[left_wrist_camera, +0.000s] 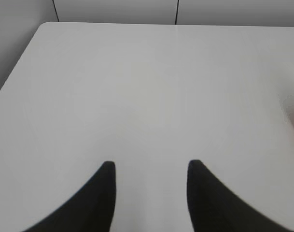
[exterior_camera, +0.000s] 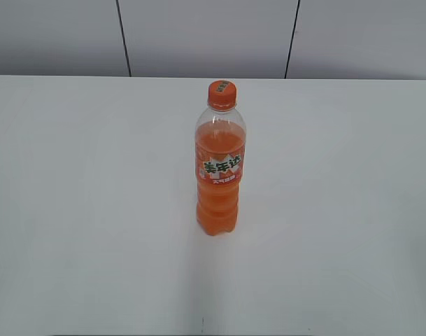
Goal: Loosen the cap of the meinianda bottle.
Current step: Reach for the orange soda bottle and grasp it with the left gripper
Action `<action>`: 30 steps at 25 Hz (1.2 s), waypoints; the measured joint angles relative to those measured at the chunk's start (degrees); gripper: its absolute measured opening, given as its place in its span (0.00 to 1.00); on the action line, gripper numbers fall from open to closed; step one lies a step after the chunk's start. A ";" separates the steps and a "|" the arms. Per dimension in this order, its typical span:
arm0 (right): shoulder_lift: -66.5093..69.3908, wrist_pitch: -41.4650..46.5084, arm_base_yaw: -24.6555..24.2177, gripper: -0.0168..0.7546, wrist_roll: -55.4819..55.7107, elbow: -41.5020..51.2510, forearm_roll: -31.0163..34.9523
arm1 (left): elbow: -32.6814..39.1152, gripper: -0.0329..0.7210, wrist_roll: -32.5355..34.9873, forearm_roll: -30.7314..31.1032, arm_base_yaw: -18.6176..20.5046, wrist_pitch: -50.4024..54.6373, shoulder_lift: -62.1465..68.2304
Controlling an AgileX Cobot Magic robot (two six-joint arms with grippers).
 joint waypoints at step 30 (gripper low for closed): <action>0.00 0.00 0.00 0.64 0.00 0.00 0.00 | 0.00 0.45 0.00 0.00 0.00 0.00 0.00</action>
